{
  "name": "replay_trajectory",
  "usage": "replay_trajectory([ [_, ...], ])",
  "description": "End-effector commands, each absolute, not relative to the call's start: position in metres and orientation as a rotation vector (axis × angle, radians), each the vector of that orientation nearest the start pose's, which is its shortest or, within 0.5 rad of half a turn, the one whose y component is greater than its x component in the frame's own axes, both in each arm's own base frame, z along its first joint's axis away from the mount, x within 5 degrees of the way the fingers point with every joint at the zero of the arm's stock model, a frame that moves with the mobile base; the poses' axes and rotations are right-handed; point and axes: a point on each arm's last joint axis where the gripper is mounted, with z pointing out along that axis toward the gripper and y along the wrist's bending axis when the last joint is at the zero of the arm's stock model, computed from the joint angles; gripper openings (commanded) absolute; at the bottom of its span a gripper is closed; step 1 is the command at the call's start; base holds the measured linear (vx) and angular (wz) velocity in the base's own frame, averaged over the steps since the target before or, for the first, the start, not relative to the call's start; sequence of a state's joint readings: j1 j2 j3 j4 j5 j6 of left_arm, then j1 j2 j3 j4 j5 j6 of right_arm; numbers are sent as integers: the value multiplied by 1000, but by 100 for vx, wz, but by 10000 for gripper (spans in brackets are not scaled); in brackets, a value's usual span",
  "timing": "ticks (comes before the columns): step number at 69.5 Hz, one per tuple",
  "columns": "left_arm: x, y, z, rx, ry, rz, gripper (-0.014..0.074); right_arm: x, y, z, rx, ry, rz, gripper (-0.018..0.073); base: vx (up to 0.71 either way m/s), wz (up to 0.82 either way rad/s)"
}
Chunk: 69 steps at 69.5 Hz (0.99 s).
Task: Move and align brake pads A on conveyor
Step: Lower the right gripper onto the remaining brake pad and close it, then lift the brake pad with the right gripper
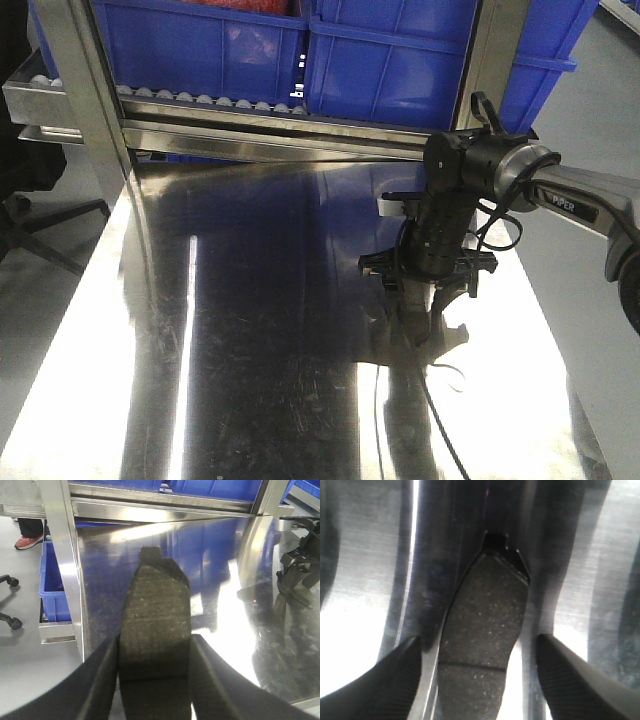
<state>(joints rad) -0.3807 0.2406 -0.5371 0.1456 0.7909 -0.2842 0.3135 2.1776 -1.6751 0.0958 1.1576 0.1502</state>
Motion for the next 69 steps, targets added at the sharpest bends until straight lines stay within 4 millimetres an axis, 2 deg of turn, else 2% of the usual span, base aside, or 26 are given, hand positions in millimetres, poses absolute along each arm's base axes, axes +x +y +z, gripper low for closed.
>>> replay_trajectory([
  [1, 45, -9, 322, 130, 1872, -296, -6, 409, 141, 190, -200, 3077, 157, 374, 0, 0],
  [18, 45, -9, 322, 130, 1872, -296, -6, 413, 136, 192, -202, 3045, 159, -16, 0, 0],
  [30, 45, -9, 322, 130, 1872, -296, -6, 417, 107, 207, -149, 3026, 273, -9, 0, 0],
  [37, 45, -9, 322, 130, 1872, -296, -6, 417, 85, 231, -170, 2957, 360, -8, 0, 0],
  [44, 45, -9, 322, 130, 1872, -296, -6, 413, 64, 256, -174, 2894, 277, -8, 0, 0],
  [54, 45, -9, 322, 130, 1872, -296, -6, 398, 46, 301, -160, 2779, 79, -6, 0, 0],
  [62, 45, -9, 322, 130, 1872, -296, -6, 381, 43, 335, -152, 2664, 62, -6, 0, 0],
  [69, 45, -9, 322, 130, 1872, -296, -6, 355, 39, 353, -134, 2548, 51, -6, 0, 0],
])
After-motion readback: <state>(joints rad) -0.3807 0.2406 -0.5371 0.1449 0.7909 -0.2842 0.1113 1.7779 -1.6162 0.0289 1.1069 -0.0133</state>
